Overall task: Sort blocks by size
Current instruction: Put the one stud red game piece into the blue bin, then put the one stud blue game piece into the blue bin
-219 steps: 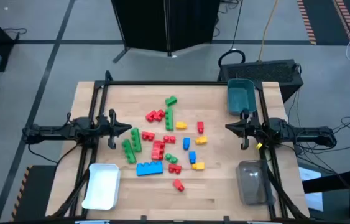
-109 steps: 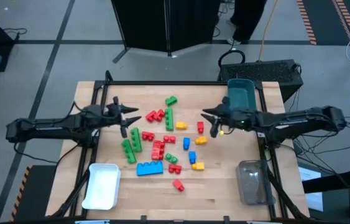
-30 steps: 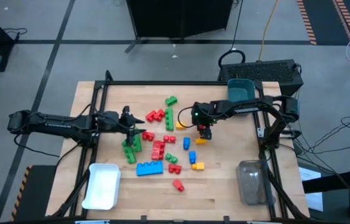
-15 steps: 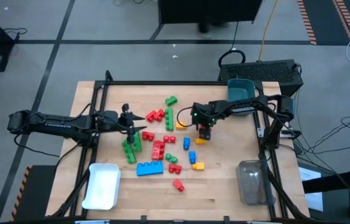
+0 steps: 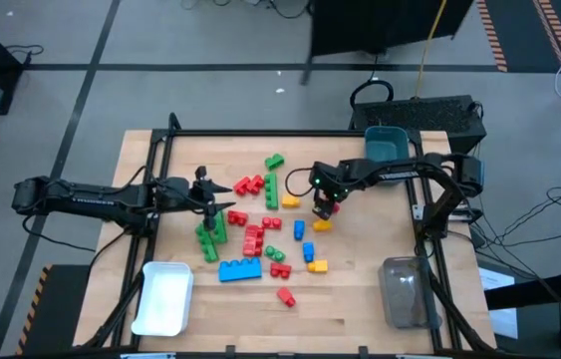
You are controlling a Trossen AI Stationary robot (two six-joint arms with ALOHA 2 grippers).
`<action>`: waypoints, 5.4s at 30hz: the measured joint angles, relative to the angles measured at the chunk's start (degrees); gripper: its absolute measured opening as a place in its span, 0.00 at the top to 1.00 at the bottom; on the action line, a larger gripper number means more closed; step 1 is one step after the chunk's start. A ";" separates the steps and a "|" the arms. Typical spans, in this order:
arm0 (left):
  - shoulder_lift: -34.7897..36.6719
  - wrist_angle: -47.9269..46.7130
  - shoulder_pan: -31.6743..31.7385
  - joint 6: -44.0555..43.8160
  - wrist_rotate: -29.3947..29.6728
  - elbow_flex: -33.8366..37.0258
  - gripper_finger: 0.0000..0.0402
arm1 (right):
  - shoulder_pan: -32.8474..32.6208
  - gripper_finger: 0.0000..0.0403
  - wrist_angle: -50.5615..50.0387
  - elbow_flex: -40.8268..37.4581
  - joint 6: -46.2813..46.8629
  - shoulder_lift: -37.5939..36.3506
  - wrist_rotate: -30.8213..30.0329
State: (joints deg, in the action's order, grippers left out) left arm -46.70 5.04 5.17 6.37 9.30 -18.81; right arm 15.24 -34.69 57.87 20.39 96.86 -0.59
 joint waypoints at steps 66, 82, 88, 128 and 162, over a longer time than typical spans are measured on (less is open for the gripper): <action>0.00 -1.03 0.00 0.00 0.22 0.02 0.59 | 10.90 0.67 -12.91 0.00 2.48 -21.63 -10.36; 0.00 -1.24 0.00 -1.58 0.42 0.01 0.59 | 26.45 0.67 -17.15 0.00 -2.22 -25.40 -14.70; 0.00 -2.00 0.00 -1.60 0.42 0.02 0.59 | 30.38 0.67 -16.86 0.00 -3.68 -25.40 -14.68; 0.00 -7.35 0.00 -3.01 0.40 0.02 0.59 | 41.12 0.67 -15.56 0.00 -9.23 -9.71 -12.64; 0.00 -7.74 0.00 -3.00 0.69 0.01 0.59 | 36.08 0.56 -8.95 0.00 -5.87 -13.85 -8.80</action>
State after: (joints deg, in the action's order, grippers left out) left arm -46.70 -2.70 5.17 3.38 9.98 -18.79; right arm 51.32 -43.64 57.87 14.52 83.01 -9.39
